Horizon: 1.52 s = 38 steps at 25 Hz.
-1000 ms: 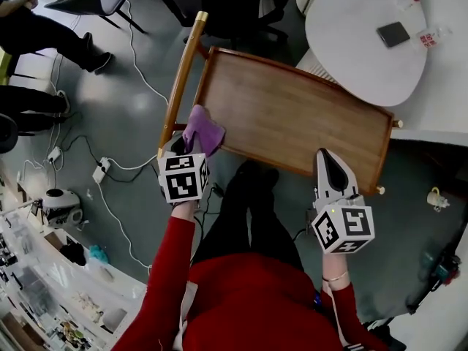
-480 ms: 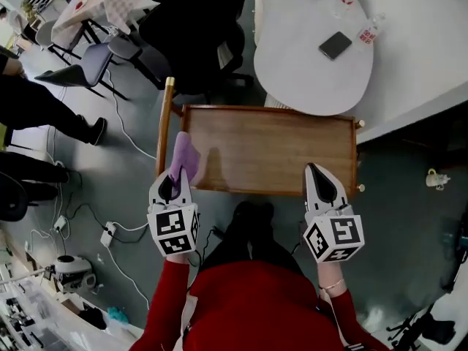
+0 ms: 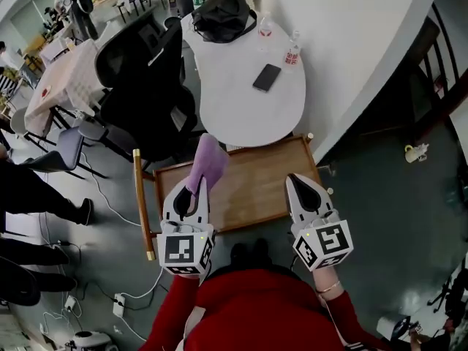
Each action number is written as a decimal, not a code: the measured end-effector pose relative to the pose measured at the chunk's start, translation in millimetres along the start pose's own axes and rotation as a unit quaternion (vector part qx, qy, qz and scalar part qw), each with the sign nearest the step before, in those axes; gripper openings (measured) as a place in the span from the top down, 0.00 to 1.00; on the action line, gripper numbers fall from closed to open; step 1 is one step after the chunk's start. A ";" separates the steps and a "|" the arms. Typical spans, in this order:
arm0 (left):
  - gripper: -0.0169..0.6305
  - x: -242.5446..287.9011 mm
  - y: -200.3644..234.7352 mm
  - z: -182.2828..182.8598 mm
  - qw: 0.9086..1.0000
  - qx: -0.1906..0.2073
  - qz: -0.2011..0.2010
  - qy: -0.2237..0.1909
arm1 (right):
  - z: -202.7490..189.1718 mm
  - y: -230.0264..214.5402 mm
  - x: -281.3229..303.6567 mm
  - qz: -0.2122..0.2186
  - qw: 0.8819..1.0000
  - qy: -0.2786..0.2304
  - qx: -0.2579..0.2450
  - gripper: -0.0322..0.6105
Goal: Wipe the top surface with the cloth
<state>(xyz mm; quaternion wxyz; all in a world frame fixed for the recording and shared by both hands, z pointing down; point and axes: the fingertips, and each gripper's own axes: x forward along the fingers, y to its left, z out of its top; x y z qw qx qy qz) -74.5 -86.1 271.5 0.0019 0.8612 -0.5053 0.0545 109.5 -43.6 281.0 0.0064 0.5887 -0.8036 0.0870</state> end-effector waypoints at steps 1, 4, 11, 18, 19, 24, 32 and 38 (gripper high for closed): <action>0.89 5.6 -9.3 3.0 1.000 0.001 -0.014 -0.006 | 2.8 -2.0 -0.9 -0.003 1.000 -0.007 0.001 0.93; 0.89 18.8 -34.1 1.5 0.999 0.004 -0.049 -0.013 | 5.0 -5.4 -0.8 -0.003 1.000 -0.023 0.014 0.93; 0.89 12.9 -71.2 -7.2 0.996 0.008 -0.091 -0.013 | 1.3 10.5 -3.0 0.024 0.999 -0.031 0.022 0.93; 0.89 13.5 -76.0 -13.2 0.995 0.000 -0.096 -0.005 | -1.2 13.0 1.2 0.033 0.999 -0.036 0.015 0.93; 0.89 13.8 -75.3 -12.8 0.996 -0.001 -0.095 -0.004 | -0.8 13.2 1.7 0.034 0.999 -0.035 0.014 0.93; 0.89 12.2 -77.1 -15.0 0.995 -0.003 -0.095 -0.001 | -0.8 14.1 0.5 0.039 0.998 -0.039 0.013 0.93; 0.89 8.6 -72.8 -10.0 0.996 -0.007 -0.093 -0.003 | 5.8 20.9 2.0 0.042 0.998 -0.040 0.014 0.93; 0.89 8.3 -78.0 -11.5 0.996 0.000 -0.091 -0.001 | 0.6 16.5 -3.2 0.042 0.998 -0.041 0.017 0.93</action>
